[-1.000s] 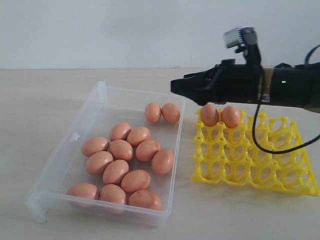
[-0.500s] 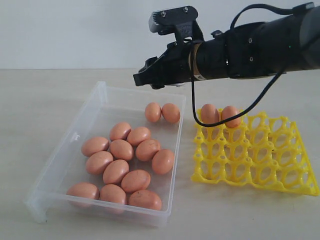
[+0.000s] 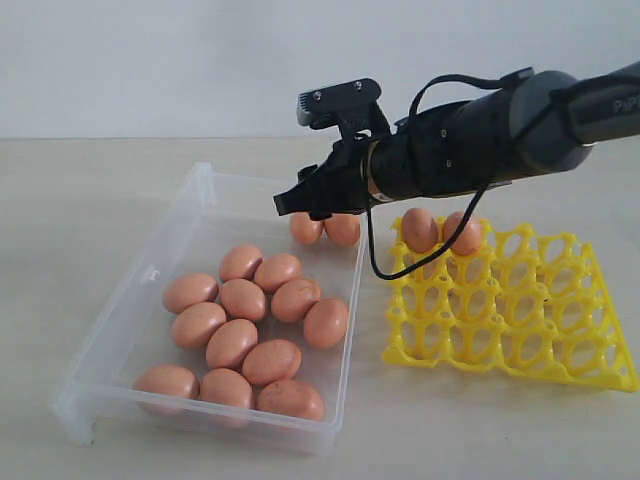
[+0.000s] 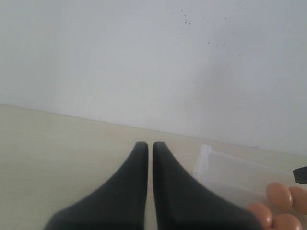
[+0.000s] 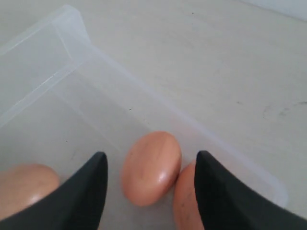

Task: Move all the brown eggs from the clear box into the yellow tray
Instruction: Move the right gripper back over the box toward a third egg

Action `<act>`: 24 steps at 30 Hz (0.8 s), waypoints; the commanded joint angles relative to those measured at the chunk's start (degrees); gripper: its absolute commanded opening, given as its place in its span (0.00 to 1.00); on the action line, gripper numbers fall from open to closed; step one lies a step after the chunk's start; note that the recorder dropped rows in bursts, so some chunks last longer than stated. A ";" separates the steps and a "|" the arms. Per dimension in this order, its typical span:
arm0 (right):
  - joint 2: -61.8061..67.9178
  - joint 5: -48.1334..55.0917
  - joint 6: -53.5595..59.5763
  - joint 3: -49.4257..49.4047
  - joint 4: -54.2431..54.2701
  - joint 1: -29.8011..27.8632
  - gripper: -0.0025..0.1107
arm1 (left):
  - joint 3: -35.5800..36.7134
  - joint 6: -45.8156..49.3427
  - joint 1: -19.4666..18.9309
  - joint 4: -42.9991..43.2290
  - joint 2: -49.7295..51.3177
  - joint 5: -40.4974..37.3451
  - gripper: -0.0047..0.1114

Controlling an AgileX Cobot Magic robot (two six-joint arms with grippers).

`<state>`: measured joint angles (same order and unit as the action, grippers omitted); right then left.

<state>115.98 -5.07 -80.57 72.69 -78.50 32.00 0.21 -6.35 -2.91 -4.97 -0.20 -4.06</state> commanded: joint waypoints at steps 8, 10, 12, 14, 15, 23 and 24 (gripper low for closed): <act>6.19 -1.98 -3.93 5.30 -0.17 0.00 0.45 | -0.21 -0.07 0.22 -0.03 0.20 0.11 0.07; 6.88 -1.02 -3.93 5.41 -0.17 0.00 0.45 | -0.21 -0.07 0.22 -0.03 0.20 0.11 0.07; 7.41 -0.76 -3.93 5.65 -0.17 0.00 0.45 | -0.21 -0.07 0.22 -0.03 0.20 0.11 0.07; 8.00 -0.76 -3.93 6.19 -0.17 0.00 0.45 | -0.21 -0.07 0.22 -0.03 0.20 0.11 0.07; 8.22 -0.87 -4.35 6.29 -0.17 0.00 0.45 | -0.21 -0.07 0.22 -0.03 0.20 0.11 0.07; 11.04 -1.75 -5.26 8.33 -0.17 0.00 0.45 | -0.21 -0.07 0.22 -0.03 0.20 0.11 0.07; 11.30 -1.75 -5.26 8.57 -0.17 0.00 0.45 | -0.21 -0.07 0.22 -0.03 0.20 0.11 0.07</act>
<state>126.64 -6.93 -85.61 80.55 -78.50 32.00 0.21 -6.35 -2.91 -4.97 -0.20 -4.06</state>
